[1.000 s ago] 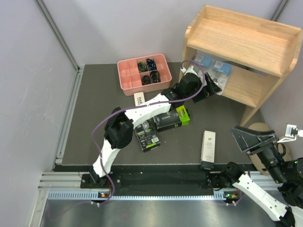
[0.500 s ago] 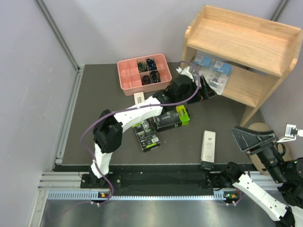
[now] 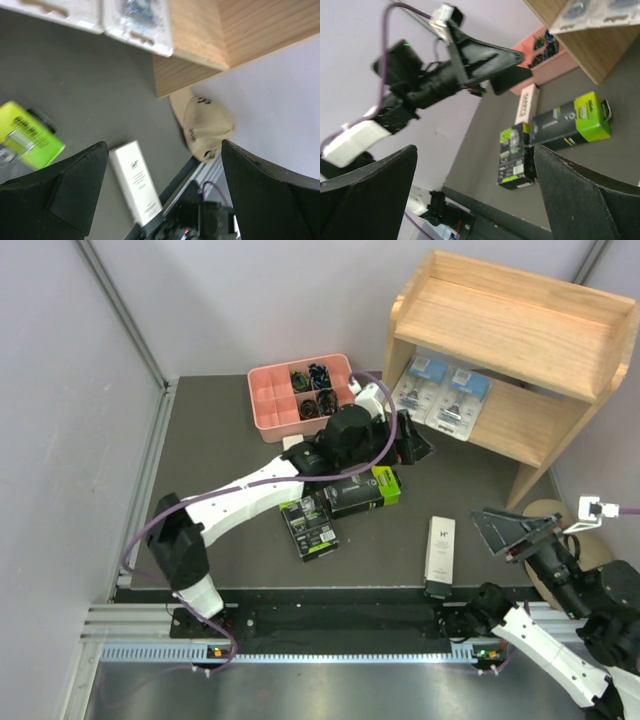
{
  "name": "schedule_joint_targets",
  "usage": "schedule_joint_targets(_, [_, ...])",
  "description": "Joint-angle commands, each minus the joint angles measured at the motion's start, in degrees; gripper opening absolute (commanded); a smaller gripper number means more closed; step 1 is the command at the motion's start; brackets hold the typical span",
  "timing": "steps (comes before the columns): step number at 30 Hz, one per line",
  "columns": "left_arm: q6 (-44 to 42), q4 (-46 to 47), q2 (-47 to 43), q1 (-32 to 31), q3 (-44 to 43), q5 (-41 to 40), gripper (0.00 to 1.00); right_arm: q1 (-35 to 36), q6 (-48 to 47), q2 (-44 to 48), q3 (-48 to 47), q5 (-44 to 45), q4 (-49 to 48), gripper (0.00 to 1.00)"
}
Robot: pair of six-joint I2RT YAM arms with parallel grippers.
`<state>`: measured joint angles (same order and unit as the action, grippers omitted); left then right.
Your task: Place and organize the shaving razors onto the shelf
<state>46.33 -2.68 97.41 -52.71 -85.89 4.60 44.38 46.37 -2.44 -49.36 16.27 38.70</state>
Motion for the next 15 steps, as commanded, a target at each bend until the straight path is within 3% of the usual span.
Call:
schedule_joint_targets(1, [-5.89,-7.16,-7.92,-0.29,5.62,-6.51,0.99,-0.17,1.09,-4.76,1.37,1.3,4.8,0.99])
schedule_joint_targets(8, [-6.16,-10.42,-16.88,-0.29,17.93,-10.58,0.99,-0.17,6.19,-14.86,4.1,5.52,16.75,0.99])
schedule_joint_targets(15, [-1.34,-9.02,-20.76,-0.29,28.31,-8.48,0.99,-0.26,8.47,-33.31,4.89,8.33,22.74,0.99])
